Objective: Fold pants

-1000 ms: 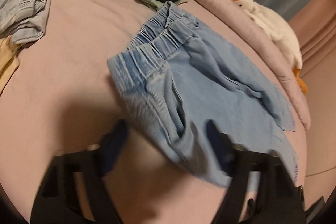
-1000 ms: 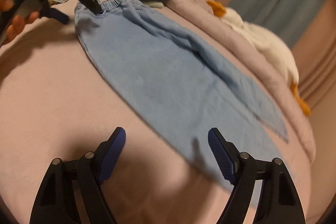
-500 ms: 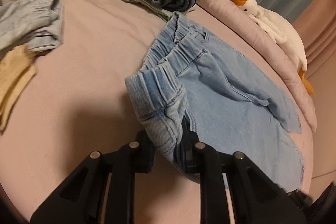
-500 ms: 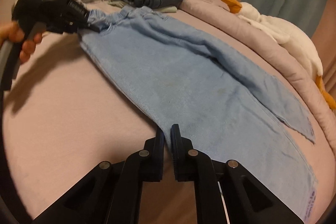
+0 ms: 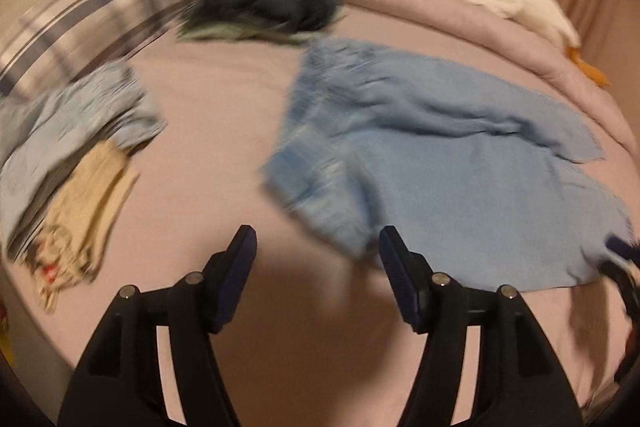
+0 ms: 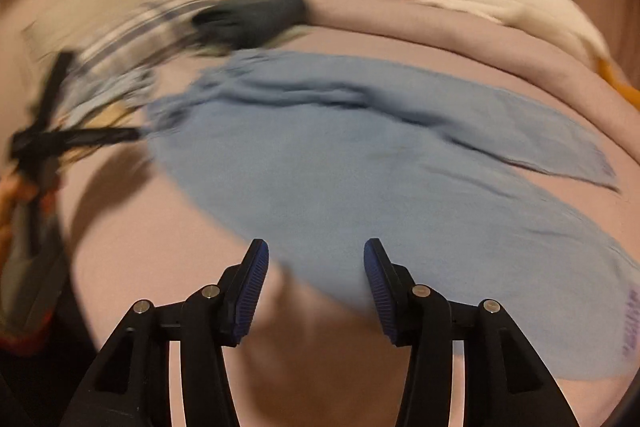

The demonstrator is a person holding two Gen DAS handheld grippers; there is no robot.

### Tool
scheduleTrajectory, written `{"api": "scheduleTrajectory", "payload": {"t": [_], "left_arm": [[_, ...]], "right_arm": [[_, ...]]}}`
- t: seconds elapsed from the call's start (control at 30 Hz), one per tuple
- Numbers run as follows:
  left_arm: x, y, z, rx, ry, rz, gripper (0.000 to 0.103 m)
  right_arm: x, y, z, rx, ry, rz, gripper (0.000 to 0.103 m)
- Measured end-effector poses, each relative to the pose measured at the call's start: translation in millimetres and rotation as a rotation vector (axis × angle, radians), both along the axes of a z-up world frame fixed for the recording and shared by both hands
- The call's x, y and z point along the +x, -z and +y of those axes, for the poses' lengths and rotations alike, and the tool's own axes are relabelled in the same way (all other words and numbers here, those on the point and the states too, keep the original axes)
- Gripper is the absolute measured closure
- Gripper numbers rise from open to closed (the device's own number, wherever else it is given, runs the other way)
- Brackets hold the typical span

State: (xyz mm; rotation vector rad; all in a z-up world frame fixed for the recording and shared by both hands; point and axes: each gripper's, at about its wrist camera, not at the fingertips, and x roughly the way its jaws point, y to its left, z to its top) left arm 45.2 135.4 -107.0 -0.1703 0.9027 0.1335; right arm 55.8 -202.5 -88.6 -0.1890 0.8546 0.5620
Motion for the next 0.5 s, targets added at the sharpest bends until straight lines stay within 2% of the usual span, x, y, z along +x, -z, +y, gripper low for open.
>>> {"api": "scheduleTrajectory", "payload": {"t": [0.07,0.17,0.23,0.27,0.3,0.33,0.37,0.43,0.5], "left_arm": [[12.8,-0.4,-16.0,-0.001,0.053,-0.019,0.040],[34.4,6.6,-42.7,0.000,0.161,-0.026,0.037],[45.2,30.6,-52.4,0.062,0.193,0.066,0.038],[46.4,48.7,-49.5,0.069,0.206,0.126,0.037],[34.8,48.2,-43.8,0.045,0.225,0.041,0.038],[27.2,47.4,-41.4,0.041,0.253,0.017,0.038],[21.4,46.7,-40.4,0.053,0.299,0.021,0.038],[19.0,40.7,-37.9,0.042,0.330,0.031,0.039],[25.9,28.7,-31.4,-0.021,0.329,0.051,0.039]], "right_arm": [[20.0,5.7,-14.2,-0.036,0.115,0.006,0.054],[36.2,21.2,-29.6,-0.063,0.217,0.058,0.054],[36.7,42.2,-37.2,-0.165,0.249,0.109,0.054],[28.8,50.3,-42.3,-0.182,0.244,0.113,0.054],[15.0,50.6,-50.1,-0.147,0.232,0.081,0.053],[6.8,51.5,-55.4,-0.145,0.220,0.101,0.053],[1.7,49.4,-59.3,-0.155,0.204,0.121,0.053],[-0.4,46.7,-61.9,-0.222,0.158,0.167,0.053],[10.3,38.3,-60.6,-0.242,0.121,0.209,0.053]]}}
